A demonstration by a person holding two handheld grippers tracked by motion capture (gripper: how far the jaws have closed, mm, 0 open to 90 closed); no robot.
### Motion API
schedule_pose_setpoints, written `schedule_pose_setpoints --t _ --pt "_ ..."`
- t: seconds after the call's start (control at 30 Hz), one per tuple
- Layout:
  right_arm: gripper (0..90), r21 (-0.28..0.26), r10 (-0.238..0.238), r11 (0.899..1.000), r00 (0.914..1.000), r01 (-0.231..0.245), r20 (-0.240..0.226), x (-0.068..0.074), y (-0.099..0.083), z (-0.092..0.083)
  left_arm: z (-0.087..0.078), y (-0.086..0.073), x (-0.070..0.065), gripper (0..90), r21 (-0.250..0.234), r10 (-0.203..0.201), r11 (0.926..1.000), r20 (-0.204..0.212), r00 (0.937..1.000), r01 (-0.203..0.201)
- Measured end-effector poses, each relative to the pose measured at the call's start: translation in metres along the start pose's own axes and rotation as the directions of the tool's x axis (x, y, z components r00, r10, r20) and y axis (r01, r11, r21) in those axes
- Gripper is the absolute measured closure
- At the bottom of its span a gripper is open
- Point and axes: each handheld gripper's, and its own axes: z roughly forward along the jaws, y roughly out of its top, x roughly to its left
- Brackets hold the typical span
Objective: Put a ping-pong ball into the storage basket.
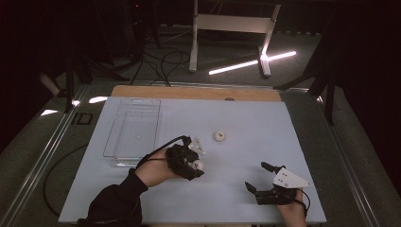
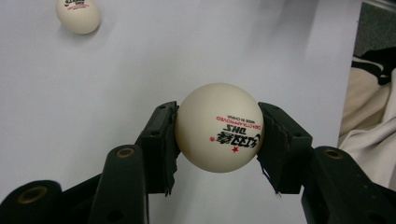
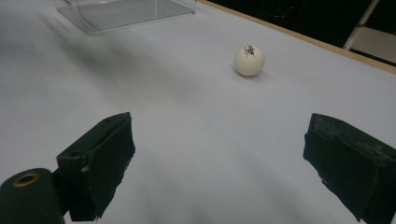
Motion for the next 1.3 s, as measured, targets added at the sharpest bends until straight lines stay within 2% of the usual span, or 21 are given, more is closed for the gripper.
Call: schedule_pose_setpoints --t 0.43,0.8,0.97,1.3 --pt "8.5 -0.001 -0.007 1.000 1.0000 0.007 -0.007 0.001 0.000 0.001 -0.015 -0.014 0.006 52.1 -0.015 -0.023 0.9996 -0.013 0.9996 0.023" --pt "8.5 0.002 -0.005 1.000 1.0000 0.005 -0.009 0.001 0.000 0.001 -0.035 -0.026 0.017 52.1 -0.033 -0.051 0.9982 -0.061 0.9969 0.049" --pt "8.5 0.002 -0.005 1.000 1.0000 0.005 -0.008 0.001 0.000 0.001 -0.046 -0.033 0.021 52.1 -0.033 -0.062 0.9976 -0.062 0.9961 0.061" --pt "8.5 0.006 -0.001 1.000 1.0000 0.001 -0.010 0.002 0.000 0.002 -0.069 -0.049 0.032 52.1 -0.075 -0.118 0.9911 -0.105 0.9875 0.110"
